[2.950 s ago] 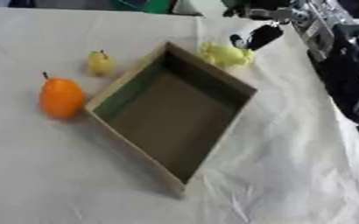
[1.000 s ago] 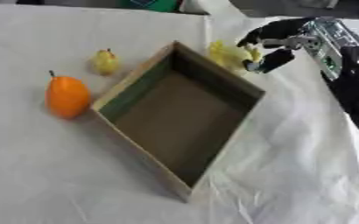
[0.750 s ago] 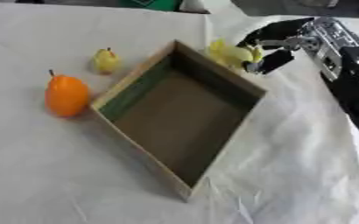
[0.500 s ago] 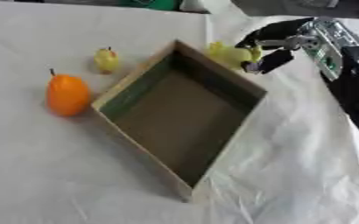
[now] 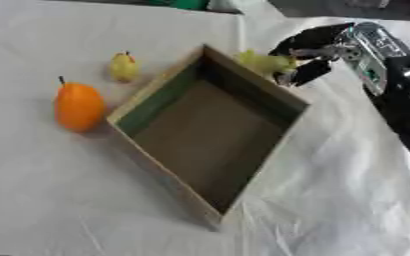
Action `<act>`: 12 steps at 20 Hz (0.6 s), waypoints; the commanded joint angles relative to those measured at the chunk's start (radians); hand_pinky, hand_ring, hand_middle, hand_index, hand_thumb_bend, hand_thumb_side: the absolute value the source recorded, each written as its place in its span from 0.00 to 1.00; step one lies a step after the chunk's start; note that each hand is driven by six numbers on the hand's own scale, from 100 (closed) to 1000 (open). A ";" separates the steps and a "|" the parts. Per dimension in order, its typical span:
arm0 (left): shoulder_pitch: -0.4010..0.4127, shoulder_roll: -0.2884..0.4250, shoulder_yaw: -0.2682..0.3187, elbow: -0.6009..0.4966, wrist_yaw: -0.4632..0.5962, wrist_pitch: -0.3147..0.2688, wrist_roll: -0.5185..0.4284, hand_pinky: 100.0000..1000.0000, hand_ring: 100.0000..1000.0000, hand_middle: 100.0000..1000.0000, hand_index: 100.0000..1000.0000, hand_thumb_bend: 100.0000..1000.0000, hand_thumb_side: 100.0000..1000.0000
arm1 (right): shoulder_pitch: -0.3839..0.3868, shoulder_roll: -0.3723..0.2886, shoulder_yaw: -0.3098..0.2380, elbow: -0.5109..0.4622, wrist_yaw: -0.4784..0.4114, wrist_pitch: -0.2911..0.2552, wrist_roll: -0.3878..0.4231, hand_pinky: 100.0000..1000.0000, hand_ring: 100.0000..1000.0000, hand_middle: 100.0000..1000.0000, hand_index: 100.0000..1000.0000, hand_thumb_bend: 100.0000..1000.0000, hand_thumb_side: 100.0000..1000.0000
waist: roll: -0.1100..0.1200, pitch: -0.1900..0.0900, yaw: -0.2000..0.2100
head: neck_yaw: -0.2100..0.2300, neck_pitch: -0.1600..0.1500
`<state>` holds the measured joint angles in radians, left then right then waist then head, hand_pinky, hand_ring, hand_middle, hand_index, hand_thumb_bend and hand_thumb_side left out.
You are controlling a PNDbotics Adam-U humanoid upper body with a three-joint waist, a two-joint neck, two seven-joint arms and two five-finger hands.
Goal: Pick up objects on the table and place them in the box.
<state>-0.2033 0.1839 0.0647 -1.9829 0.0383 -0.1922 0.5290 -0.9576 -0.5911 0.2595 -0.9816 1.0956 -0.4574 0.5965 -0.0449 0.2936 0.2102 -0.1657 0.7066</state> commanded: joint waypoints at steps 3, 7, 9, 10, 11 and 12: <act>-0.011 0.004 0.001 -0.017 -0.003 0.004 0.000 0.42 0.55 0.54 0.75 0.00 1.00 | -0.010 0.000 0.000 0.029 0.060 -0.017 -0.026 0.75 0.85 0.86 1.00 0.03 0.81 | 0.003 -0.012 0.001 | -0.003 -0.014; -0.013 0.002 0.000 -0.017 -0.002 0.006 -0.001 0.42 0.55 0.54 0.74 0.00 1.00 | -0.009 0.005 -0.007 0.042 0.080 -0.021 -0.060 0.72 0.82 0.81 0.92 0.01 0.79 | 0.003 -0.010 0.000 | -0.004 -0.016; -0.013 0.002 -0.001 -0.017 -0.002 0.007 -0.002 0.42 0.55 0.54 0.74 0.00 1.00 | -0.009 0.007 -0.012 0.040 0.081 -0.014 -0.087 0.69 0.77 0.73 0.85 0.00 0.75 | 0.004 -0.009 -0.001 | -0.004 -0.017; -0.013 0.001 -0.001 -0.017 -0.001 0.008 -0.002 0.42 0.55 0.54 0.74 0.00 1.00 | -0.008 0.008 -0.016 0.037 0.076 -0.007 -0.101 0.67 0.75 0.69 0.82 0.00 0.73 | 0.005 -0.008 -0.001 | -0.005 -0.017; -0.013 0.001 -0.001 -0.017 -0.001 0.008 -0.002 0.42 0.55 0.54 0.74 0.00 1.00 | -0.008 0.009 -0.019 0.034 0.068 0.002 -0.115 0.66 0.74 0.66 0.79 0.00 0.72 | 0.005 -0.008 -0.002 | -0.005 -0.018; -0.014 0.001 -0.001 -0.017 -0.001 0.009 -0.002 0.42 0.54 0.54 0.74 0.00 1.00 | -0.007 0.010 -0.021 0.030 0.058 0.013 -0.130 0.65 0.72 0.61 0.75 0.00 0.69 | 0.006 -0.008 -0.002 | -0.005 -0.018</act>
<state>-0.2046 0.1757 0.0645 -1.9829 0.0382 -0.1847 0.5281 -0.9586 -0.5694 0.2433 -0.9477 1.1575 -0.4520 0.4814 -0.0445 0.2993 0.2095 -0.1692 0.7006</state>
